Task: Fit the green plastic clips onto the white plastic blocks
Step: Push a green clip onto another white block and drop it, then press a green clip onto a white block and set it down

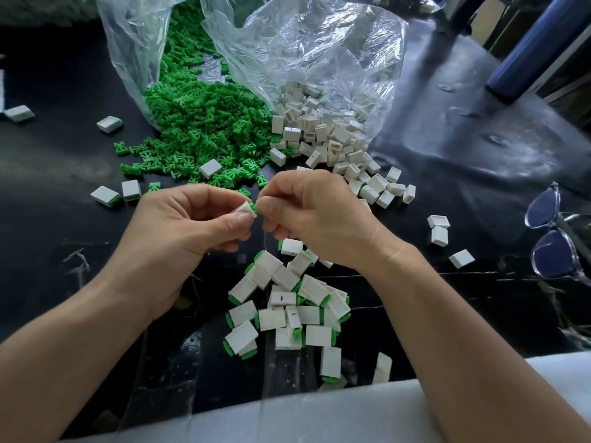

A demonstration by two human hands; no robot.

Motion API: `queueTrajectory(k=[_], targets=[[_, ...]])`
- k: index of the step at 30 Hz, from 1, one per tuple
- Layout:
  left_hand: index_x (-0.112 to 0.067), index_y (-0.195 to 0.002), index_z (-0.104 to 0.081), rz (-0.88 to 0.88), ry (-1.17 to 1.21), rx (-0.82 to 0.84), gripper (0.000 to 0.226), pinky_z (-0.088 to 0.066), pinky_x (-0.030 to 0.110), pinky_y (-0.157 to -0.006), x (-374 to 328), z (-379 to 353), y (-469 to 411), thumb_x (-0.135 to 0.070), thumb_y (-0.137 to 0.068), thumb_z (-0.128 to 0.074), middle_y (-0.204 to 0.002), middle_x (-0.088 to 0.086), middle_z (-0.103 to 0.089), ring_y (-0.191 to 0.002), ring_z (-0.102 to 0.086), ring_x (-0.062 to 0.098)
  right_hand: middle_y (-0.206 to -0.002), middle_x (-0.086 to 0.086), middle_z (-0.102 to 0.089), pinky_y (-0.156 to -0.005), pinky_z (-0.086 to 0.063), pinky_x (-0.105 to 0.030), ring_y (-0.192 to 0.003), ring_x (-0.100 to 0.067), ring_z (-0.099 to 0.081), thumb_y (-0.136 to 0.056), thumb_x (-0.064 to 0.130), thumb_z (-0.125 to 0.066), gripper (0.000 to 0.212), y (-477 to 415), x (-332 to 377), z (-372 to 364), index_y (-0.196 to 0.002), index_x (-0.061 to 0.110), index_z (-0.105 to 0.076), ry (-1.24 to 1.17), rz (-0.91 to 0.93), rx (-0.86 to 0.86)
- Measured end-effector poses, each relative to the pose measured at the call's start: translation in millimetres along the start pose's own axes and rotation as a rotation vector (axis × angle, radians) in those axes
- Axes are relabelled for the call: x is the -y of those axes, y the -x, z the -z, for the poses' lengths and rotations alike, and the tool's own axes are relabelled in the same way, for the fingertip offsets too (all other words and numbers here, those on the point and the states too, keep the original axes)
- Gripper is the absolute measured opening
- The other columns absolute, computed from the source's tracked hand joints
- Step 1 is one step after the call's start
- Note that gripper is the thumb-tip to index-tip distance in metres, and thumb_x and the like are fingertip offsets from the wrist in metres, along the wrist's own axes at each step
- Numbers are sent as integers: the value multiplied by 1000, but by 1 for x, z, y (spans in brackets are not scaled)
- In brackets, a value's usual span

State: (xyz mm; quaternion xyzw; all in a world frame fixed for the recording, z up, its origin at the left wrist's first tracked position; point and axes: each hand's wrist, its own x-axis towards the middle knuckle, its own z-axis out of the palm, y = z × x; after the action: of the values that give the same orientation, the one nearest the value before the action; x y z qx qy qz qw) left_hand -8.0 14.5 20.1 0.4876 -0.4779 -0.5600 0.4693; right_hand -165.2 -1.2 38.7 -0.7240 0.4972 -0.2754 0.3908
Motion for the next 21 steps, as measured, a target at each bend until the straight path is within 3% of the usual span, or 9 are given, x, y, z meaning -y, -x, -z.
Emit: queueTrajectory(k=[6,12,21], targets=[[-10,-69,-72,77,32,71,16,-51,16,-47,0,-1,1,-21,-58,-67,-69,10,-71,-53,-65,11,-64,7,-56,-73,-50,-41,-69,-20,-59,-91,13,-53,19,1,2,-1,-73,20,-53,116,25,-3],[-10,-67,-70,-15,-145,98,13,-49,17,-43,-1,-2,5,-21,-63,-65,-61,11,-69,-47,-62,12,-74,-6,-59,-73,-39,-39,-74,-21,-51,-93,16,-49,17,4,5,2,-80,10,-57,354,77,99],[-11,-65,-71,-97,-306,186,18,-48,18,-42,1,2,7,-28,-61,-66,-53,11,-65,-44,-60,14,-75,2,-49,-69,-36,-39,-74,-19,-41,-94,17,-47,14,5,10,5,-85,11,-57,571,168,209]])
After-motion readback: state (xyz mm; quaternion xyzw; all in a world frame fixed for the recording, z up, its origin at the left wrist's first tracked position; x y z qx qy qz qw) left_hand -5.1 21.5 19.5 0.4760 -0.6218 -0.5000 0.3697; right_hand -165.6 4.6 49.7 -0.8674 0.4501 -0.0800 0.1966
